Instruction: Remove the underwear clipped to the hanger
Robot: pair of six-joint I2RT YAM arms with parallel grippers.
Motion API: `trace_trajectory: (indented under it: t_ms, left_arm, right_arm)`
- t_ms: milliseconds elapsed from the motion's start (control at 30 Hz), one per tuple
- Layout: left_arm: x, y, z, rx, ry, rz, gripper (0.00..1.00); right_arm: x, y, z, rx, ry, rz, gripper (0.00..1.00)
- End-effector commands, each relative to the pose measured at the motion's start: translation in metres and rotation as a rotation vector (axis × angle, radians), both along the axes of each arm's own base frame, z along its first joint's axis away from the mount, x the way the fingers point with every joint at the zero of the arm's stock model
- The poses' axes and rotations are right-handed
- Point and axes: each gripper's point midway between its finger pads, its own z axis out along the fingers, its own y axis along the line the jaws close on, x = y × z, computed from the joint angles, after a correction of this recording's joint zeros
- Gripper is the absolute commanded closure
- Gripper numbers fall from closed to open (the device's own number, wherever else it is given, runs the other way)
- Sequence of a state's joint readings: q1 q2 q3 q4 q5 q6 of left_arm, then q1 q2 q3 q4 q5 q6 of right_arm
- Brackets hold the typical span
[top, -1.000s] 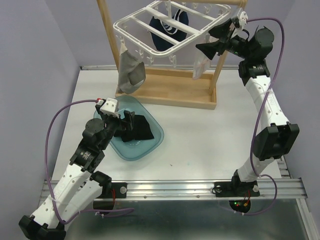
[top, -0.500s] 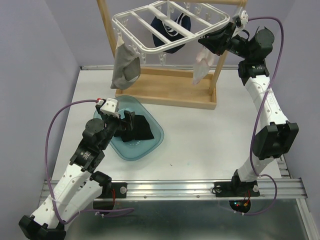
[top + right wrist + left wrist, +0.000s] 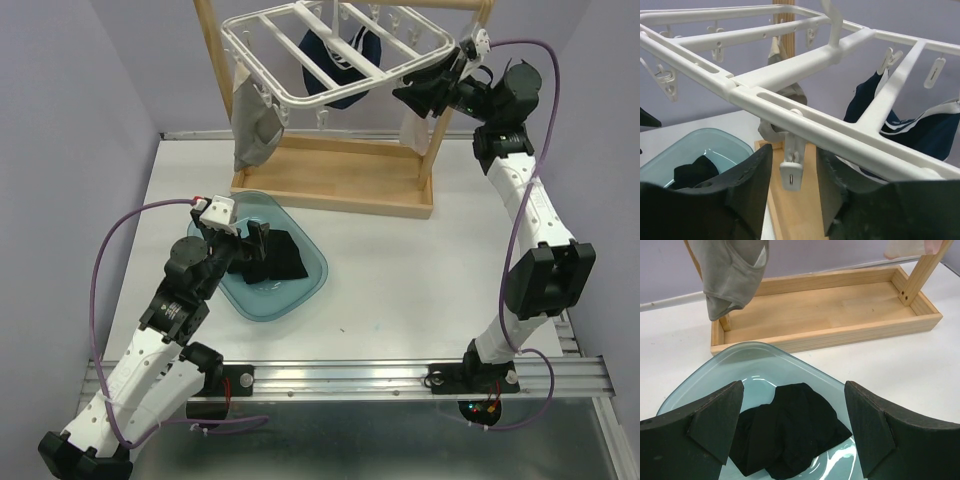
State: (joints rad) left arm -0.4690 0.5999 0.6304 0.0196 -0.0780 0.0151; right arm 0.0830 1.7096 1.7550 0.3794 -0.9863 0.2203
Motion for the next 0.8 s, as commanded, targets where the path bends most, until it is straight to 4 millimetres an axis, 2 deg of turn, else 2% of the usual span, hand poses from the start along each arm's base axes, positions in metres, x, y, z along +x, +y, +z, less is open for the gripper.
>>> trace_trajectory:
  t_ms: [0,233,300,367,400,433,467,500,567,633,667,700,767]
  left_arm:
    - [0.001,-0.002,0.014,-0.022,-0.06,-0.013,0.07]
    - [0.0,-0.002,0.016,-0.025,-0.069,-0.022,0.07]
    - [-0.002,-0.004,0.02,-0.042,-0.082,-0.04,0.05]
    - [-0.003,-0.006,0.017,-0.052,-0.087,-0.052,0.01]
    - [-0.006,-0.012,0.019,-0.062,-0.097,-0.087,0.01]
    - [-0.006,-0.012,0.02,-0.064,-0.101,-0.094,0.01]
    - [-0.007,-0.013,0.021,-0.071,-0.102,-0.098,0.01]
    - [-0.008,-0.016,0.023,-0.094,-0.101,-0.116,0.01]
    - [-0.009,-0.019,0.023,-0.1,-0.101,-0.136,0.01]
    - [-0.009,-0.021,0.022,-0.101,-0.098,-0.147,0.01]
    - [-0.01,-0.023,0.023,-0.1,-0.101,-0.159,0.01]
    - [-0.01,-0.023,0.023,-0.102,-0.1,-0.161,0.01]
    - [-0.011,-0.026,0.023,-0.103,-0.1,-0.178,0.01]
  right_arm:
    - [-0.017,-0.005,0.018,0.004,-0.063,-0.01,0.49]
    - [-0.025,-0.01,0.005,-0.024,-0.008,-0.018,0.27]
    - [-0.033,-0.01,0.001,-0.027,0.013,-0.006,0.11]
    - [-0.042,-0.013,0.002,-0.021,0.022,-0.008,0.03]
    - [-0.046,-0.013,0.001,-0.02,0.029,-0.007,0.03]
    - [-0.046,-0.015,-0.012,-0.021,0.064,-0.009,0.0]
    - [-0.055,-0.017,-0.007,-0.021,0.053,-0.011,0.0]
    - [-0.056,-0.019,-0.02,-0.027,0.096,-0.02,0.0]
    - [-0.057,-0.025,-0.027,-0.071,0.096,-0.069,0.0]
    - [-0.057,-0.031,-0.046,-0.092,0.168,-0.116,0.0]
    - [-0.064,-0.033,-0.048,-0.112,0.157,-0.128,0.0]
    - [-0.061,-0.035,-0.055,-0.113,0.175,-0.138,0.0]
    - [-0.073,-0.039,-0.073,-0.142,0.223,-0.152,0.0]
